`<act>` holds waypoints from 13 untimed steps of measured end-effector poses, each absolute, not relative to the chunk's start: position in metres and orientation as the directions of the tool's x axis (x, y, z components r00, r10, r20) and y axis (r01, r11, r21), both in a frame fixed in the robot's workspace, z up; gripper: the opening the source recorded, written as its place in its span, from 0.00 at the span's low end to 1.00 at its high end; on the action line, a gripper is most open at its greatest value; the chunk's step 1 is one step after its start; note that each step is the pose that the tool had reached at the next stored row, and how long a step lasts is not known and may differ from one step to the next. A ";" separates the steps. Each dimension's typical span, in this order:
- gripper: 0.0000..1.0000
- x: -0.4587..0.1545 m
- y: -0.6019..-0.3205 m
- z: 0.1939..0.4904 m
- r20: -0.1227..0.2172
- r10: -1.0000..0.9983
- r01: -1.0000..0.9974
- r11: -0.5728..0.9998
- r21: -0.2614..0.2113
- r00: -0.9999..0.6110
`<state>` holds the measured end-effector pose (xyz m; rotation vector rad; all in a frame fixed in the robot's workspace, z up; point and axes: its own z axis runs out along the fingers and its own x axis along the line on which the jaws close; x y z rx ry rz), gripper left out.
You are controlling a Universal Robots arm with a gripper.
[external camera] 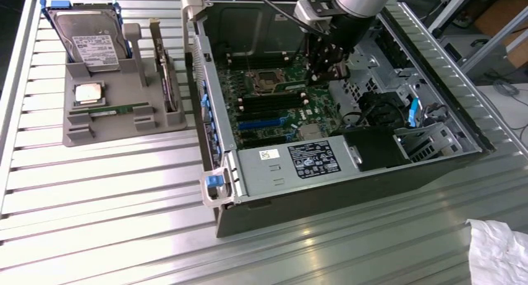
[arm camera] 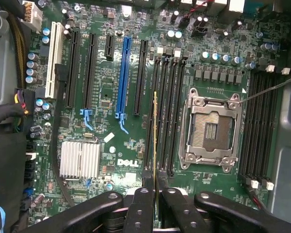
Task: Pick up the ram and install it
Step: 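Insert the ram into the slot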
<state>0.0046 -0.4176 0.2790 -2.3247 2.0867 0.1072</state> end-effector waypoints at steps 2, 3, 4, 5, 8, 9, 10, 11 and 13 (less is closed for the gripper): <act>0.13 0.005 -0.418 0.279 -0.062 -0.992 -0.994 -0.109 0.034 0.106; 0.13 0.005 -0.418 0.278 -0.062 -0.992 -0.994 -0.109 0.034 0.106; 0.13 0.005 -0.418 0.278 -0.062 -0.992 -0.994 -0.109 0.034 0.106; 0.13 0.005 -0.418 0.278 -0.062 -0.992 -0.994 -0.109 0.034 0.106; 0.13 0.005 -0.418 0.277 -0.062 -0.992 -0.994 -0.109 0.034 0.106; 0.13 0.005 -0.418 0.277 -0.062 -0.992 -0.994 -0.109 0.034 0.106; 0.13 0.005 -0.418 0.276 -0.062 -0.992 -0.994 -0.109 0.034 0.106; 0.13 0.005 -0.418 0.276 -0.062 -0.992 -0.994 -0.109 0.034 0.106; 0.13 0.005 -0.418 0.276 -0.062 -0.992 -0.994 -0.109 0.034 0.106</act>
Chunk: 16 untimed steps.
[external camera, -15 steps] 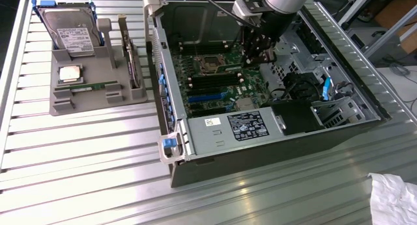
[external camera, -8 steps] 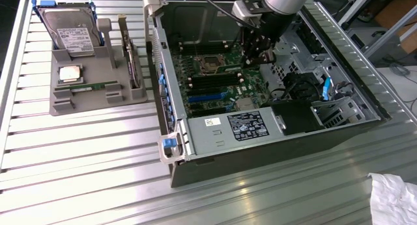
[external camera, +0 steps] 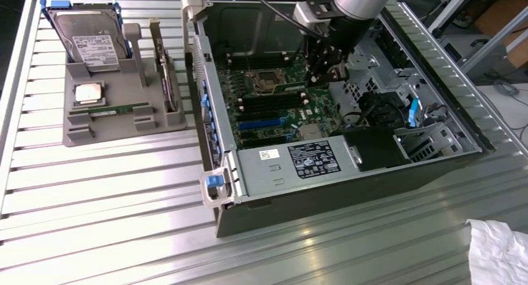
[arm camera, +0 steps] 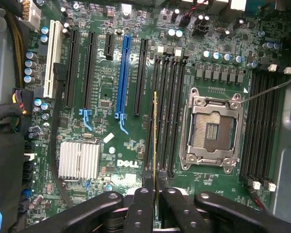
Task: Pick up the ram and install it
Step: 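Insert the ram into the slot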
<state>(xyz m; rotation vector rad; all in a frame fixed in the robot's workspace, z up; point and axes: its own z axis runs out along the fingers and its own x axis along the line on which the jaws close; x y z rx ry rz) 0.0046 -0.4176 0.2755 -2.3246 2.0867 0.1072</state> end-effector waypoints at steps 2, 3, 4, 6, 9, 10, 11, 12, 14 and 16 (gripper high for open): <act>0.13 0.005 -0.418 0.275 -0.062 -0.992 -0.994 -0.109 0.034 0.106; 0.13 0.005 -0.418 0.275 -0.062 -0.992 -0.994 -0.109 0.034 0.106; 0.13 0.005 -0.418 0.274 -0.062 -0.992 -0.994 -0.109 0.034 0.106; 0.13 0.005 -0.418 0.274 -0.062 -0.992 -0.994 -0.109 0.034 0.106; 0.13 0.005 -0.418 0.273 -0.062 -0.992 -0.994 -0.109 0.034 0.106; 0.13 0.005 -0.418 0.273 -0.062 -0.992 -0.994 -0.109 0.034 0.106; 0.13 0.005 -0.418 0.273 -0.062 -0.992 -0.994 -0.109 0.034 0.106; 0.13 0.005 -0.418 0.272 -0.062 -0.992 -0.994 -0.109 0.034 0.106; 0.13 0.005 -0.418 0.272 -0.062 -0.992 -0.994 -0.109 0.034 0.106; 0.13 0.005 -0.418 0.271 -0.062 -0.992 -0.994 -0.109 0.034 0.106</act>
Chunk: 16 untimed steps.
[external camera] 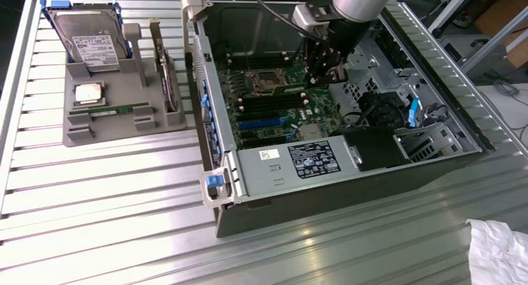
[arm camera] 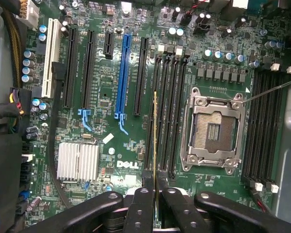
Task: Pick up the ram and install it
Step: 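Insert the ram into the slot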
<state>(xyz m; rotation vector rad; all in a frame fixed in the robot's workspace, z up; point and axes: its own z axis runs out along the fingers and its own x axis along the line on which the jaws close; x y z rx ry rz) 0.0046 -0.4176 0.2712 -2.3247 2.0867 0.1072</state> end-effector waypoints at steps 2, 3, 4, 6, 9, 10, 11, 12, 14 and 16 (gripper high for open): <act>0.13 0.005 -0.418 0.271 -0.062 -0.992 -0.994 -0.109 0.034 0.106; 0.13 0.005 -0.418 0.270 -0.062 -0.992 -0.994 -0.109 0.034 0.106; 0.13 0.005 -0.418 0.270 -0.062 -0.992 -0.994 -0.109 0.034 0.106; 0.13 0.005 -0.418 0.269 -0.062 -0.992 -0.994 -0.109 0.034 0.106; 0.13 0.005 -0.418 0.268 -0.062 -0.992 -0.994 -0.109 0.034 0.106; 0.13 0.005 -0.418 0.268 -0.062 -0.992 -0.994 -0.109 0.034 0.106; 0.13 0.005 -0.418 0.268 -0.062 -0.992 -0.994 -0.109 0.034 0.106; 0.13 0.005 -0.418 0.267 -0.062 -0.992 -0.994 -0.109 0.034 0.106; 0.13 0.005 -0.418 0.267 -0.062 -0.992 -0.994 -0.109 0.034 0.106; 0.13 0.005 -0.418 0.267 -0.062 -0.992 -0.994 -0.109 0.034 0.106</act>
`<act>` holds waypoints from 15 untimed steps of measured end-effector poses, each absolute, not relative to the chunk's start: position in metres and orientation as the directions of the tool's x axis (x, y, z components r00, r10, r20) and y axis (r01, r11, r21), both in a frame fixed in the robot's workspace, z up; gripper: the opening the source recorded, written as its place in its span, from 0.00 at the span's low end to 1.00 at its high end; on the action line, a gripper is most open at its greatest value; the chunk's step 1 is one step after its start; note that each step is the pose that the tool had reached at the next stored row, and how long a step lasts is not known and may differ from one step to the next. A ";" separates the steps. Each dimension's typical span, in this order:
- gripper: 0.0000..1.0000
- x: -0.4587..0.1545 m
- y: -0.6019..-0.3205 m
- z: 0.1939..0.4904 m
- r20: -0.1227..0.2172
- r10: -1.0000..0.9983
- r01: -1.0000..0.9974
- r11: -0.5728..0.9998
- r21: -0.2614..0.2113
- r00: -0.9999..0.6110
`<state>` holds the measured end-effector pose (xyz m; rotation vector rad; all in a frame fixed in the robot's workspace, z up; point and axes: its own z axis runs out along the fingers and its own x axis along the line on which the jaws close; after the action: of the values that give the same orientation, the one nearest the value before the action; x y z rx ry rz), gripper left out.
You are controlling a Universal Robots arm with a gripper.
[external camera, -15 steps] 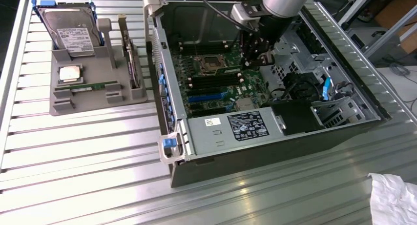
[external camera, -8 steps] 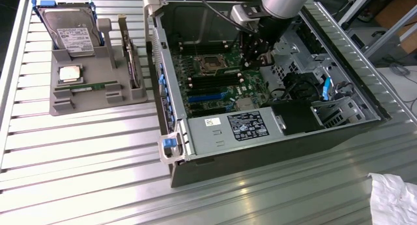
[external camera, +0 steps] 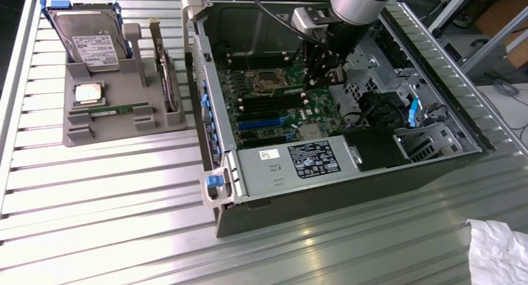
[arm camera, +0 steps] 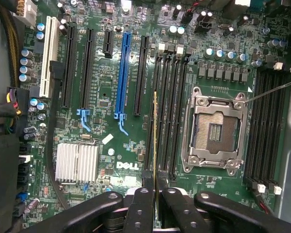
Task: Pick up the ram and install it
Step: 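Insert the ram into the slot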
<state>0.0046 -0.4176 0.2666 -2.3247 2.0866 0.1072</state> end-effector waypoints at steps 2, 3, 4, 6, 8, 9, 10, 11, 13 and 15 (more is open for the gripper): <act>0.13 0.005 -0.418 0.266 -0.062 -0.992 -0.994 -0.109 0.034 0.106; 0.13 0.004 -0.418 0.266 -0.062 -0.992 -0.994 -0.108 0.034 0.106; 0.13 0.004 -0.418 0.265 -0.062 -0.992 -0.994 -0.108 0.034 0.106; 0.13 0.003 -0.418 0.265 -0.062 -0.992 -0.994 -0.109 0.034 0.106; 0.13 0.002 -0.418 0.264 -0.061 -0.992 -0.994 -0.109 0.034 0.106; 0.13 0.002 -0.418 0.264 -0.061 -0.992 -0.994 -0.109 0.034 0.106; 0.13 0.001 -0.418 0.264 -0.061 -0.992 -0.994 -0.109 0.034 0.106; 0.13 0.000 -0.418 0.263 -0.062 -0.992 -0.994 -0.108 0.034 0.106; 0.13 -0.002 -0.418 0.262 -0.061 -0.993 -0.994 -0.106 0.034 0.104; 0.13 -0.005 -0.418 0.261 -0.061 -0.994 -0.995 -0.095 0.034 0.093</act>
<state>-0.0049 -0.4176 0.2614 -2.3101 2.1025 0.1067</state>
